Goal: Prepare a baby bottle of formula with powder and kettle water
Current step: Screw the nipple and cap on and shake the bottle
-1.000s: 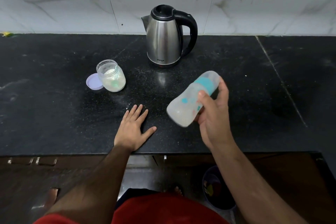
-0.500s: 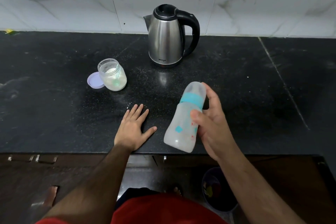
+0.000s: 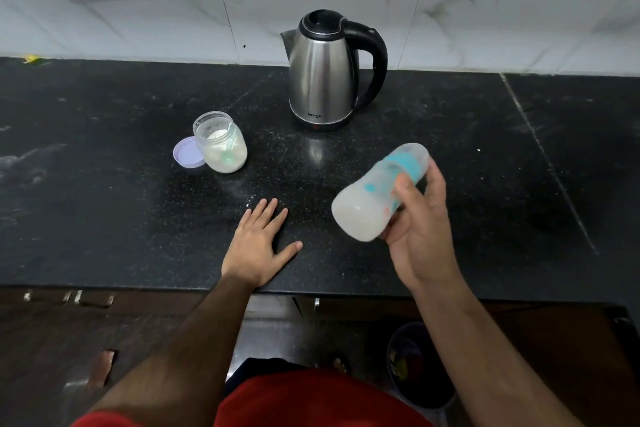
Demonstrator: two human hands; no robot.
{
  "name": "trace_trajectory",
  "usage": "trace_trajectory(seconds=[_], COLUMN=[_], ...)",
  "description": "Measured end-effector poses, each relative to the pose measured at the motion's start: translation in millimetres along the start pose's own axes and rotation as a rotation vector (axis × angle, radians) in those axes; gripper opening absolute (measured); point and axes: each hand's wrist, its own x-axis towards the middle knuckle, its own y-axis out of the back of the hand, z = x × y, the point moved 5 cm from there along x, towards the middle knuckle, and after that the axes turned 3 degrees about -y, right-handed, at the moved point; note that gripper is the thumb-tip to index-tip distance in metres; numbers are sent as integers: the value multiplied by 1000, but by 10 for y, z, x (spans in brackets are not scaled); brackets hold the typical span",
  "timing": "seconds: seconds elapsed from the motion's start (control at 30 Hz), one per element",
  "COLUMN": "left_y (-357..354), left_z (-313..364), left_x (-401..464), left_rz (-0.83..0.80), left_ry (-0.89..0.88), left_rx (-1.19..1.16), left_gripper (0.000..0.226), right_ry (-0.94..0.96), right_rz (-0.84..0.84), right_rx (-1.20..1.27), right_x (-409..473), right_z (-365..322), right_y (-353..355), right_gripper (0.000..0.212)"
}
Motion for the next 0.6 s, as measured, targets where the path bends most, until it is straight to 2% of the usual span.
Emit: trace_trajectory(seconds=[0.2, 0.37, 0.43, 0.53, 0.6], left_y=[-9, -1, 1, 2, 0], left_z=[-8, -2, -2, -8, -5], left_x=[2, 6, 6, 8, 10], left_rz=[-15, 8, 10, -2, -2], left_ry=[-1, 3, 0, -3, -7], left_rx=[-12, 4, 4, -10, -3], left_gripper=[88, 83, 85, 88, 88], right_ry=[-91, 18, -1, -84, -46], right_rz=[-146, 33, -18, -182, -173], right_rx=[-143, -6, -66, -171, -142], right_x=[-120, 6, -22, -118, -105], right_z=[151, -5, 31, 114, 75], right_y=[-110, -2, -30, -139, -140], right_gripper=[73, 65, 66, 79, 78])
